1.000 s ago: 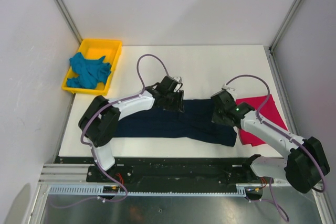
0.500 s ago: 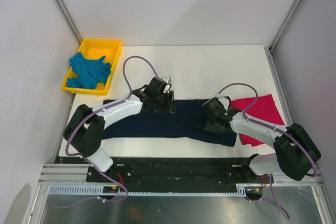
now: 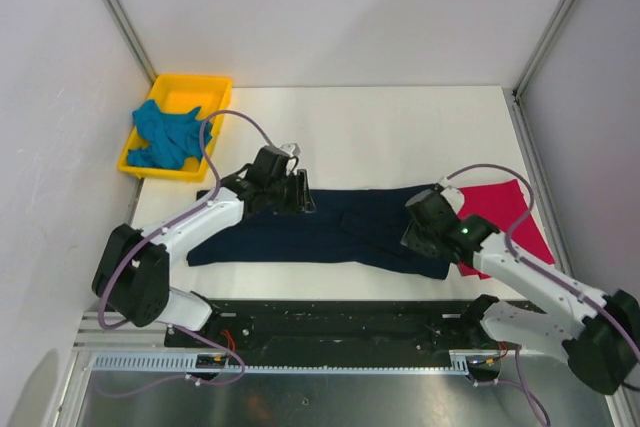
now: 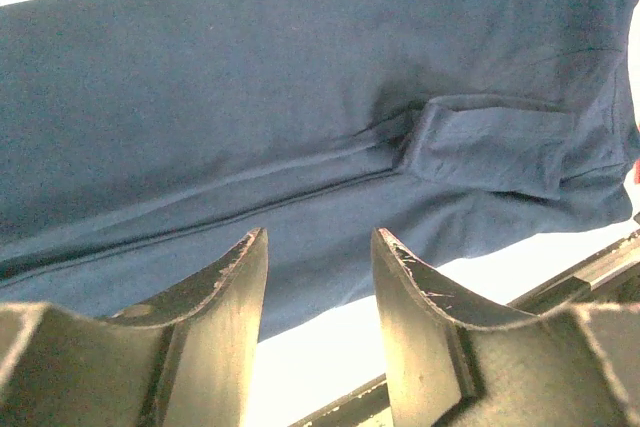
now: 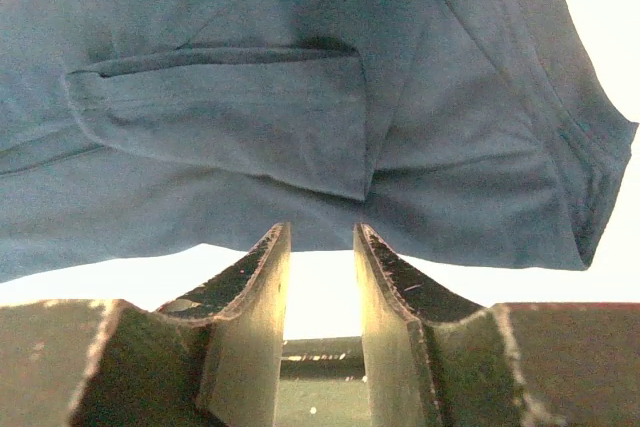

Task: Fold and stack the t-shirts
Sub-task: Fold the other side of the tshirt into a rectangle, then rotate the tshirt 90 degrees

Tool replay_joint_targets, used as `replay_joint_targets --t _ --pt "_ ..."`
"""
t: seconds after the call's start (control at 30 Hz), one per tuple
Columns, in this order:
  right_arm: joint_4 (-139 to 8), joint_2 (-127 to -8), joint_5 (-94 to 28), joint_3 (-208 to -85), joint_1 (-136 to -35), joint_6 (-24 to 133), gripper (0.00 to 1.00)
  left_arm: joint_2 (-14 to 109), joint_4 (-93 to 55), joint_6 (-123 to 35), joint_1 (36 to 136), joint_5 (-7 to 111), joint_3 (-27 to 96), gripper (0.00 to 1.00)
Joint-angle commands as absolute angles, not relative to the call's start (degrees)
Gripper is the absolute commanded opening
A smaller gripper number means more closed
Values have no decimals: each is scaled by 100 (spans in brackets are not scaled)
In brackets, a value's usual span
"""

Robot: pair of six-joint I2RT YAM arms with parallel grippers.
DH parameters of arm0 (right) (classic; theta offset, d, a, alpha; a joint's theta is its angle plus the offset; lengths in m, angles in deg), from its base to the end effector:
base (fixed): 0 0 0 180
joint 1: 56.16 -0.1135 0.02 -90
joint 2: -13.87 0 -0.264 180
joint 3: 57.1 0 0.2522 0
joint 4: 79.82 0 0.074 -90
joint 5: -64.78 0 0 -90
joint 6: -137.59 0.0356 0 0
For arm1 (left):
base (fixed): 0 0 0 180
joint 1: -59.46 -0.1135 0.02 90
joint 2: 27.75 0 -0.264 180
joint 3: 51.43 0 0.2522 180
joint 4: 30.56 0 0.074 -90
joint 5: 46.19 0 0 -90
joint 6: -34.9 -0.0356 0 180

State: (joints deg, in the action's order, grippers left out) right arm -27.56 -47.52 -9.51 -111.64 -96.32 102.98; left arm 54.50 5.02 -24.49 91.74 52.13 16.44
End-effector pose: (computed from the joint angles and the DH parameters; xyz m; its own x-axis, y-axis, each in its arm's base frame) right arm 0.1587 0.1213 0.2223 -0.7960 0.3649 -0.4828 0.2475 0.9243 0.2906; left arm 0.2500 -0.1640 0.2288 -0.8662 -0.0488 -0.4973 0.1930 0.8854 -0.4229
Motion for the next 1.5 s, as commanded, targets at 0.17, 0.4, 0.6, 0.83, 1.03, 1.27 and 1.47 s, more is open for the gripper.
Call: replay_joint_targets --t 0.17,0.4,0.6,0.83,1.03,1.27,1.47 --pt "-1498 -3184 -944 -10279 -9678 12475 42 4897 733 -2447 9011 5501 1413 51" --pt "-1800 -2627 -1144 -9352 -9658 13275 46 4707 776 -2484 8968 5540 1372 51" --pt "-2479 -2501 -858 -8848 -9499 13466 46 4631 794 -2538 8934 5561 1296 51" --pt "-2711 -2459 -652 -8823 -9191 13299 44 4411 850 -2627 8739 5602 1132 51" --pt "-3337 -2908 -911 -8787 -8531 12705 42 4265 907 -2699 8590 5647 1011 51" --pt "-4937 -4409 -1509 -9193 -7444 11519 41 4137 1006 -2743 8415 5568 857 51" --pt "-5992 -6478 -2084 -10455 -6789 10555 41 4256 1119 -2836 8326 5373 789 51"
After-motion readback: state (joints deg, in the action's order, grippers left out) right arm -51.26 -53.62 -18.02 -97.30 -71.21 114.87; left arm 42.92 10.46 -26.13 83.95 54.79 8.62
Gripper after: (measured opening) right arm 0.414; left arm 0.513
